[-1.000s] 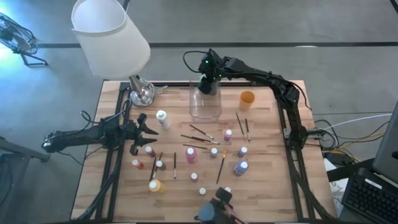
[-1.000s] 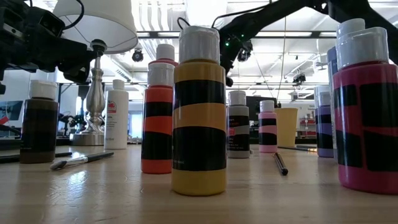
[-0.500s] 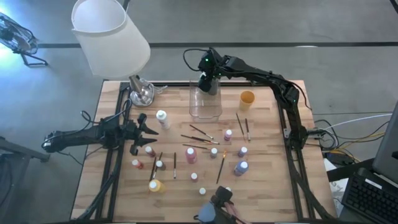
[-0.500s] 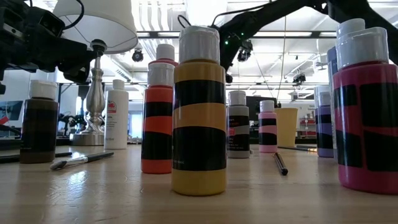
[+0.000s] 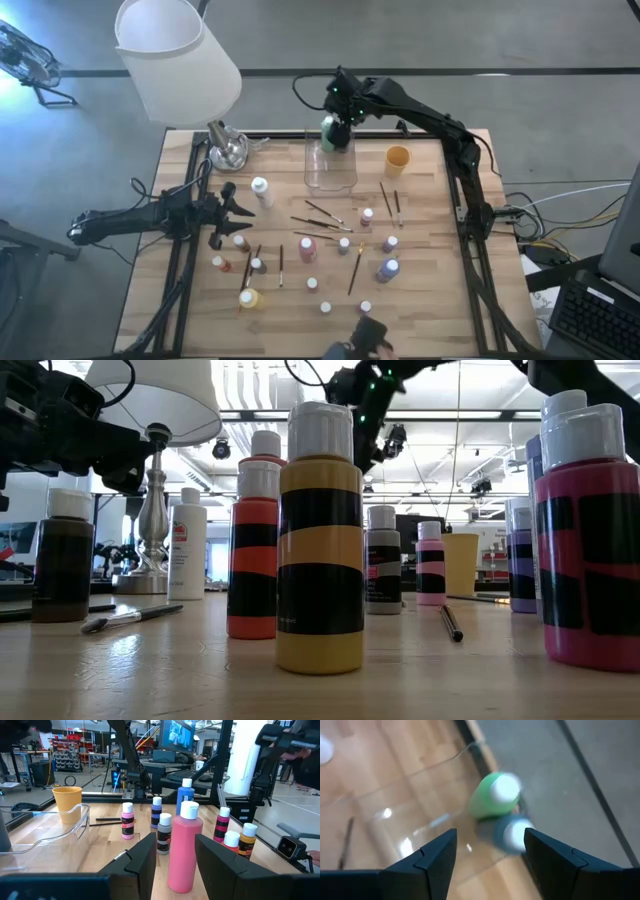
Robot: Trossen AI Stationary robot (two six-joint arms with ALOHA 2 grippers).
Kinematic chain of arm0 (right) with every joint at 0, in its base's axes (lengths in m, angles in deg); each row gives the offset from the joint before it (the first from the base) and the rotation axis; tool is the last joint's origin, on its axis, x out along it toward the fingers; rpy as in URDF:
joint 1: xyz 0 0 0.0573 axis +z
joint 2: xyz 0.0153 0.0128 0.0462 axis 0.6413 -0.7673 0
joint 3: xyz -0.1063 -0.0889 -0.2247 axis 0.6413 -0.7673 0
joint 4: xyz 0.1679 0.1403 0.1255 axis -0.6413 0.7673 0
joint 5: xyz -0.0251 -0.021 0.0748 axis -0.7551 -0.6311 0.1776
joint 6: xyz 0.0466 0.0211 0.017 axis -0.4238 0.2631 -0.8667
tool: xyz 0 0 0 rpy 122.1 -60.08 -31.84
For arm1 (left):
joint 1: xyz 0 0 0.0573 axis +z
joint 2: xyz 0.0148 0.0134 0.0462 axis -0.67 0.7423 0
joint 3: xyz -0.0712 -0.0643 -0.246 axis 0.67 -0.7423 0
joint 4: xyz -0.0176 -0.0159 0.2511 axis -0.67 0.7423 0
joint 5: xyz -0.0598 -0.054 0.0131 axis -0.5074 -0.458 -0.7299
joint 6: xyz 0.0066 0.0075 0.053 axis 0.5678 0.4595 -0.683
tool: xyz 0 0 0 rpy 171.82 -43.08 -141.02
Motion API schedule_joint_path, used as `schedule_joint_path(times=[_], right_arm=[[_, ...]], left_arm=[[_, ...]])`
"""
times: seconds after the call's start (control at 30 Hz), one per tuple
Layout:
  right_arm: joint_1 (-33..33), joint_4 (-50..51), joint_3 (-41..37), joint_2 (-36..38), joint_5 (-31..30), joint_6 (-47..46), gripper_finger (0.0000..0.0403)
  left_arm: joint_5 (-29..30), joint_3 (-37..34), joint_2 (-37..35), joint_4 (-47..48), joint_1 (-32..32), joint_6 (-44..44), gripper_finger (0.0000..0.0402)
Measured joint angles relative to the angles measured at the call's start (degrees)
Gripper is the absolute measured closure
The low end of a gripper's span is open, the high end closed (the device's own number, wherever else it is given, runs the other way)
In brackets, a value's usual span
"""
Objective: Pick & Place Paint Supplies
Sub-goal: Put the big white paint bottle into the bin
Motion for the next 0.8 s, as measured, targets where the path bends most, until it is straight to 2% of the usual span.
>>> schedule_joint_path(times=[0.17,0.43,0.63,0.8], right_arm=[[2.2,8.1,3.9,0.5,0.0,-1.9,0.0176],[7.2,13.5,3.7,5.4,-0.1,-4.1,0.0207],[12.4,14.4,0.9,11.9,-0.4,-6.8,0.0232],[17.1,14.5,-3.9,18.7,-3.4,-11.1,0.0251]], left_arm=[[0.0,0.0,0.0,0.0,0.0,0.0,0.0262],[0.0,0.0,0.0,0.0,0.0,0.0,0.0262],[0.0,0.0,0.0,0.0,0.0,0.0,0.0262],[0.0,0.0,0.0,0.0,0.0,0.0,0.0262]])
